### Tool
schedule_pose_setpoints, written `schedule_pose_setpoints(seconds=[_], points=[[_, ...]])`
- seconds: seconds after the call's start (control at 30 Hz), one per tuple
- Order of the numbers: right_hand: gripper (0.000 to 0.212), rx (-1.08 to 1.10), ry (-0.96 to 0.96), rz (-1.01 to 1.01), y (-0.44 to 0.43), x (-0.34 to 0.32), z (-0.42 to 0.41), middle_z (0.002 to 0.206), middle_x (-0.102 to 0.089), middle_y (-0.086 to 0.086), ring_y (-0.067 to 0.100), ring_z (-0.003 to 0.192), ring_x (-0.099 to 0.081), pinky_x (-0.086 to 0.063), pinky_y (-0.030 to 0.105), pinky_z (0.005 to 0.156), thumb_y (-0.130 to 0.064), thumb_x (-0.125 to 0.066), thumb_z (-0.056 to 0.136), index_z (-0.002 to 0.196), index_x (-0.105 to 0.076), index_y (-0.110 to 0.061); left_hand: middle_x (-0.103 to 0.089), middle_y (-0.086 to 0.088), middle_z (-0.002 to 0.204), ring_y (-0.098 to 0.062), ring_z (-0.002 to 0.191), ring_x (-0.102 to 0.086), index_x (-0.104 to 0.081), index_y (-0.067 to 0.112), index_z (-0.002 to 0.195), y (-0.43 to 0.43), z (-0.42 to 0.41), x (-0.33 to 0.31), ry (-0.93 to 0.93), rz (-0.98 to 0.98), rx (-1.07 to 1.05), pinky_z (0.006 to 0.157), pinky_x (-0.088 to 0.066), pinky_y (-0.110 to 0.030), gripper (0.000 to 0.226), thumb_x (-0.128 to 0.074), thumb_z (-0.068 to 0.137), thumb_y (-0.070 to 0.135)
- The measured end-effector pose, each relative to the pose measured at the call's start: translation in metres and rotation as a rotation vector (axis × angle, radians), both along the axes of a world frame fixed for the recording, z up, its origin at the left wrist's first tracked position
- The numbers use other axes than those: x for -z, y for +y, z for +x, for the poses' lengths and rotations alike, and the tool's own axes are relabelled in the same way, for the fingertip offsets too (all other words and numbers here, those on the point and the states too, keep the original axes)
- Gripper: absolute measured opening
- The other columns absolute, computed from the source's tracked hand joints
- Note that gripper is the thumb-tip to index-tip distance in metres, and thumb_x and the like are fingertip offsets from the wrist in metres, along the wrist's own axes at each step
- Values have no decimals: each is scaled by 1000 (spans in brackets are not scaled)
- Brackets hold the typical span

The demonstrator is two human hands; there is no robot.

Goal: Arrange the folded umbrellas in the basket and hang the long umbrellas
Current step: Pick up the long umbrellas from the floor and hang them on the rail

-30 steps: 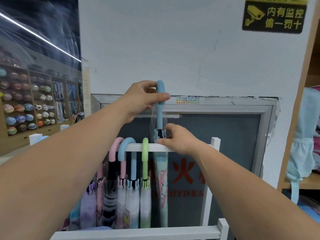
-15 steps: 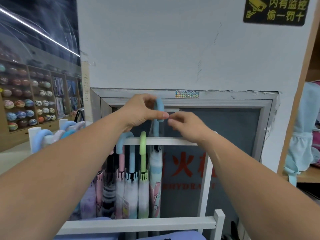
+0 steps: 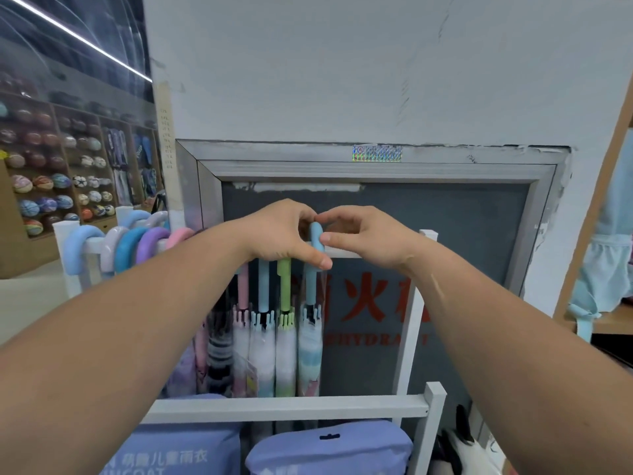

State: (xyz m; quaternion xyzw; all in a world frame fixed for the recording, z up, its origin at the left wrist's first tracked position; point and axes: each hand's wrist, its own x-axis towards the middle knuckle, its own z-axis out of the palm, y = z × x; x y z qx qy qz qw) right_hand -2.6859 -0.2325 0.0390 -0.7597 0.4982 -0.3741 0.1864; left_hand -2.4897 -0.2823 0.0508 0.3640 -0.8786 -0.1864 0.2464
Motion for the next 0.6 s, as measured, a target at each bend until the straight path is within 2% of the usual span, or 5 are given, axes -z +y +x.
schedule_pose_setpoints(seconds=[0.1,0.23,0.4,0.53,0.6], points=[[35,13,75,17,-3,4,0,104,-75,-7,5,100,-69,-51,30,98,-29,-74,88,122,-64,-23,-72,-7,104,-25,97,-68,-68,22,107,4,-2,4,-103,-60,-29,89,-55,-50,74,-89,48,61],[36,49,126,-21,-2,9,2,106,-74,-8,6,102,-67,-50,31,99,-32,-71,90,125,-63,-27,-68,7,98,-15,90,-64,-67,26,113,6,-2,7,-150,-120,-95,80,-55,-37,67,-89,58,56],[42,121,203,-88,-5,17,1,116,-69,-10,10,108,-63,-49,38,100,-46,-67,89,129,-61,-35,-56,12,141,-10,131,-49,-52,33,142,12,2,21,-146,-238,-245,108,-43,-40,110,-74,46,80],[49,163,331,-146,-1,21,-1,130,-63,-14,11,121,-57,-45,40,104,-54,-61,89,136,-52,-43,-51,6,149,-12,137,-45,-46,26,148,26,4,29,-116,-285,-265,110,-36,-28,95,-82,68,60],[52,190,449,-184,3,24,-1,141,-55,-14,14,131,-49,-38,42,108,-55,-54,93,143,-44,-43,-47,5,152,-13,140,-41,-42,25,150,34,4,32,-150,-325,-291,112,-32,-28,95,-81,71,60]])
